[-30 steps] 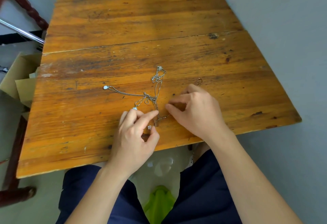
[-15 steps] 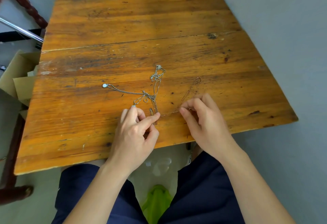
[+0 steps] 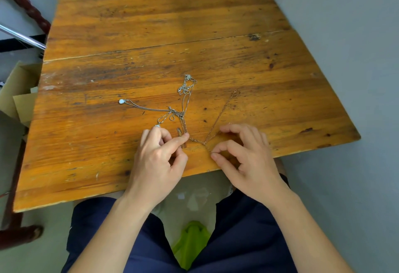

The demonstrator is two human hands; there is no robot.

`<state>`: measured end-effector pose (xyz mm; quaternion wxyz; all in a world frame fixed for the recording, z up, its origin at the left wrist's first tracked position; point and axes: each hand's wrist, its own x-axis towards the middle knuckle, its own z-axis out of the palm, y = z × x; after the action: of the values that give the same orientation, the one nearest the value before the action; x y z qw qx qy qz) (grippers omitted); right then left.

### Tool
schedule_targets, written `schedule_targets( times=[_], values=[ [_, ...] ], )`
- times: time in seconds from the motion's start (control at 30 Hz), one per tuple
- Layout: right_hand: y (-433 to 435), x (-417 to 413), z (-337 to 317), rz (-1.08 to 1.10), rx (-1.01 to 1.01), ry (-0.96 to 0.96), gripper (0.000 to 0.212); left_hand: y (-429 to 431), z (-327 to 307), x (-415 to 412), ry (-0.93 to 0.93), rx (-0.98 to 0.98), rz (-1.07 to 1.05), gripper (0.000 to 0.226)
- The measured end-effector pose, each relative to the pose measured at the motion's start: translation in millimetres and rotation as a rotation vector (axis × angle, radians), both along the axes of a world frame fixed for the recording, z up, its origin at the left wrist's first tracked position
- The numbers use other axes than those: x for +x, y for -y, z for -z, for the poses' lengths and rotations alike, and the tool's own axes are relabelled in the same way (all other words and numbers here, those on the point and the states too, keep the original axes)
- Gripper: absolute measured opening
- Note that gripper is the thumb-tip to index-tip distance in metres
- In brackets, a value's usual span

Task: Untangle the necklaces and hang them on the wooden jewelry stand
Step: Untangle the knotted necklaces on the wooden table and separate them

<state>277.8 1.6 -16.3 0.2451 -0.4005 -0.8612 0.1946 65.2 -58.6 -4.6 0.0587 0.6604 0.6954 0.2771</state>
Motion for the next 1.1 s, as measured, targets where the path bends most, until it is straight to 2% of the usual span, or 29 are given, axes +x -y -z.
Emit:
schedule_targets(
  times=[0.13, 0.27, 0.4, 0.6, 0.7, 0.93, 1.1],
  values=[
    [-0.9, 1.9, -3.3, -0.046, -0.07, -0.041, 0.008, -0.3, -0.7, 0.2, -0.007, -0.003, -0.001, 0.032],
    [-6.8, 6.1, -6.5, -0.001, -0.163, -0.195, 0.017, -0.4, -1.4, -0.7, -0.001, -0.011, -0.003, 0.033],
    [-20.7, 10.5, -5.4, 0.06, -0.029, -0.004, 0.03, -2.0, -2.8, -0.8, -0.002, -0.035, 0.002, 0.035],
    [-27.3, 7.4, -5.5, 0.055, -0.021, 0.011, 0.017, -5.1, -8.4, -0.9, -0.041, -0.064, 0.087, 0.037],
    [-26.1, 5.3, -5.2, 0.035, 0.003, 0.037, 0.018, -5.0, -8.0, -1.9, -0.037, -0.065, 0.087, 0.036],
    [-8.3, 5.8, -13.6, 0.047, -0.246, -0.174, 0.013, -7.7, -9.0, -4.2, 0.003, -0.086, 0.105, 0.033],
    [-7.3, 7.5, -12.6, 0.07, -0.271, -0.228, 0.009, -24.8, -16.2, -7.5, 0.002, -0.086, 0.159, 0.025]
  ],
)
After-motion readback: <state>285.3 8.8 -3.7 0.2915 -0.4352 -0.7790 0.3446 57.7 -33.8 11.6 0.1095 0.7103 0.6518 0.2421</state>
